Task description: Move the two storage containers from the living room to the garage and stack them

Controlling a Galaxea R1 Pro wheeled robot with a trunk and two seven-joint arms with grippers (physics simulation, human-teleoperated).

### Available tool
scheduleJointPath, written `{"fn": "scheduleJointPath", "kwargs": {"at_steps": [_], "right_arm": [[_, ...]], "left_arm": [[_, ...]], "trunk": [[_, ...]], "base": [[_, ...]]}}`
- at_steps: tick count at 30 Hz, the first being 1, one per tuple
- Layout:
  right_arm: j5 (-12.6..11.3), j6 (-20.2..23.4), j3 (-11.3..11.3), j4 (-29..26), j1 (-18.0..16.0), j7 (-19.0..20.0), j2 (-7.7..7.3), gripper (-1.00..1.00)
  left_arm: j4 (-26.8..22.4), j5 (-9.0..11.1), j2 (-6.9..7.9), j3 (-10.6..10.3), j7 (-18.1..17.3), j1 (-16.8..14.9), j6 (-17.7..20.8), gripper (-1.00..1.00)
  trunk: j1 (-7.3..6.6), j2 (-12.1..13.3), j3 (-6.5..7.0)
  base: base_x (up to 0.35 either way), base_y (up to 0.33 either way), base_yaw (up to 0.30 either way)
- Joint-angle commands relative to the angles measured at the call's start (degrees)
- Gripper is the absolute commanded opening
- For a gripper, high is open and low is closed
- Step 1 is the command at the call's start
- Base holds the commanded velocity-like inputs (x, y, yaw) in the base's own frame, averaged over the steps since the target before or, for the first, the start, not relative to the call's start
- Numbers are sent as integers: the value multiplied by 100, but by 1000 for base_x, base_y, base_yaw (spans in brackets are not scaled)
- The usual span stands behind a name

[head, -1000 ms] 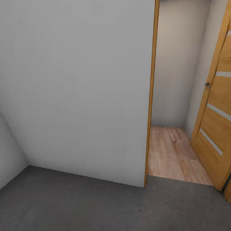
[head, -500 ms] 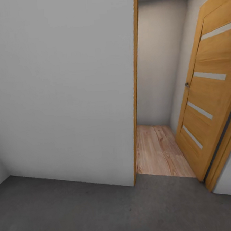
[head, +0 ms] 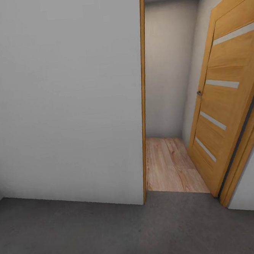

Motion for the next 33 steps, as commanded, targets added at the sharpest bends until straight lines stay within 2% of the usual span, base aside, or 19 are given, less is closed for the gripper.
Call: {"fn": "scheduleJointPath", "kwargs": {"at_steps": [1,9,33], "right_arm": [[-58,-35,48,18,-7,-2,5,100],[-104,-34,43,18,-7,-4,15,100],[-105,-32,43,18,-7,0,14,100]], "left_arm": [[-2,42,-1,-47,19,-4,21,100],[-2,42,-1,-47,19,1,21,100],[-2,42,-1,-47,19,-3,21,100]], "trunk": [[0,-3,-6],[0,-3,-4],[0,-3,-4]], "base": [[0,0,0],[0,0,-55],[0,0,-263]]}}
